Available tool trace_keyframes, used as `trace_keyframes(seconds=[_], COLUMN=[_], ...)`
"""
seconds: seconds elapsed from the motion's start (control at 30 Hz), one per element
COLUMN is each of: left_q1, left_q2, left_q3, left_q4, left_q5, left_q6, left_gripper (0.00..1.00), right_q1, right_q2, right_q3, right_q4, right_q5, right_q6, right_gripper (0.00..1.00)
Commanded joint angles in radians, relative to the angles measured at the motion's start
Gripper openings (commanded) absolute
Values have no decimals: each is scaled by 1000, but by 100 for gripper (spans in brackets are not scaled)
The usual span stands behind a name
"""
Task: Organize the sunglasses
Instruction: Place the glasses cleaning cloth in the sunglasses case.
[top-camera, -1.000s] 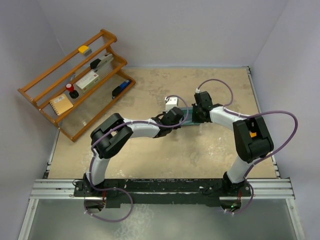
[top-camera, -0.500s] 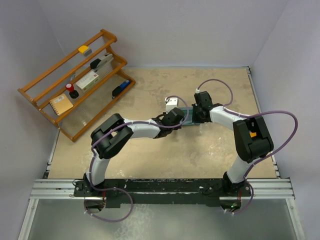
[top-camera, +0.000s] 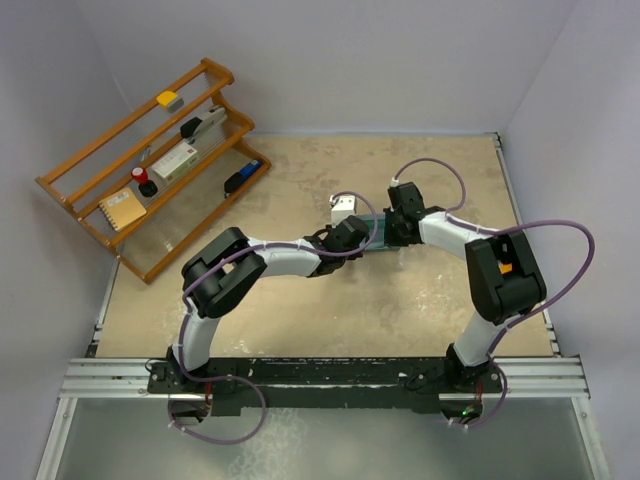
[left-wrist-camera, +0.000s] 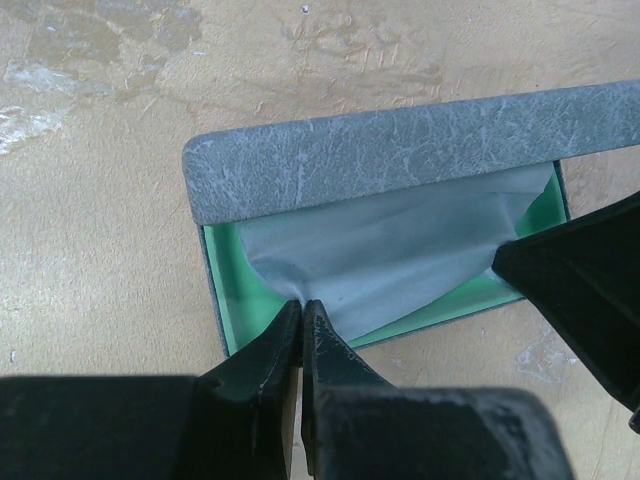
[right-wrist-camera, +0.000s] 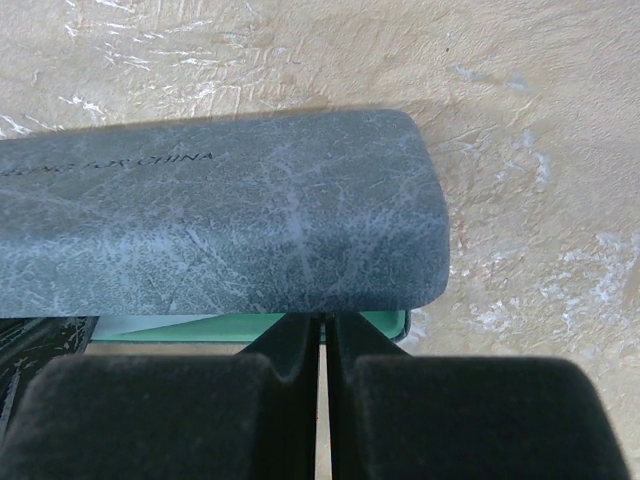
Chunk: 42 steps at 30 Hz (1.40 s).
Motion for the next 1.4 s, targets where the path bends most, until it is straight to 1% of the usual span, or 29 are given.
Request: trace_keyframes(seconds=[0.0, 0.07, 0.1, 0.27, 0.53, 0.6, 0.87, 0.9, 0.93, 1.03, 1.07, 1.23, 1.37], left_q1=[-1, -1, 0, -2, -2, -1, -2, -2, -2, -2, -2, -3, -3], left_q2=[5, 4, 3, 4, 6, 6, 7, 8, 8, 9, 8, 10, 12], left_q3=[10, 11, 12, 14, 13, 12, 12, 11, 12, 13, 14, 14, 15], left_q4=[-16, -16, -16, -16, -13, -12, -9, -10, -9, -9, -8, -10, -9], left_q5=[-23, -23, -23, -19, -14, -13, -6, -6, -5, -3, -3, -1, -1], left_q6=[-10, -10, -9, -9, -9, -8, -7, -8, -8, -7, -7, -7, -7], left_gripper=[0, 0, 0, 0, 0, 0, 0, 0, 0, 0, 0, 0, 0], right_q1=[-6, -6, -6, -6, -6, -5, -5, -6, -6, -5, -5, -5, -6], right_q2=[-7, -10, -12, -25, -74, -90, -97, -99, -101, -92, -84, -52, -30], right_q3=[30, 28, 28, 27, 8, -1, 7, 3, 0, -3, -2, -8, -12], right_q4=[-15, -15, -16, -18, 1, 18, 22, 28, 36, 51, 55, 52, 60], right_q5=[21, 21, 22, 40, 62, 78, 73, 70, 60, 25, 8, -70, -91], right_q6=[-15, -14, -14, -12, -10, -9, -12, -11, -12, -14, -15, -9, 3], right_gripper=[5, 12, 14, 17, 26, 32, 32, 31, 26, 4, 0, 0, 0])
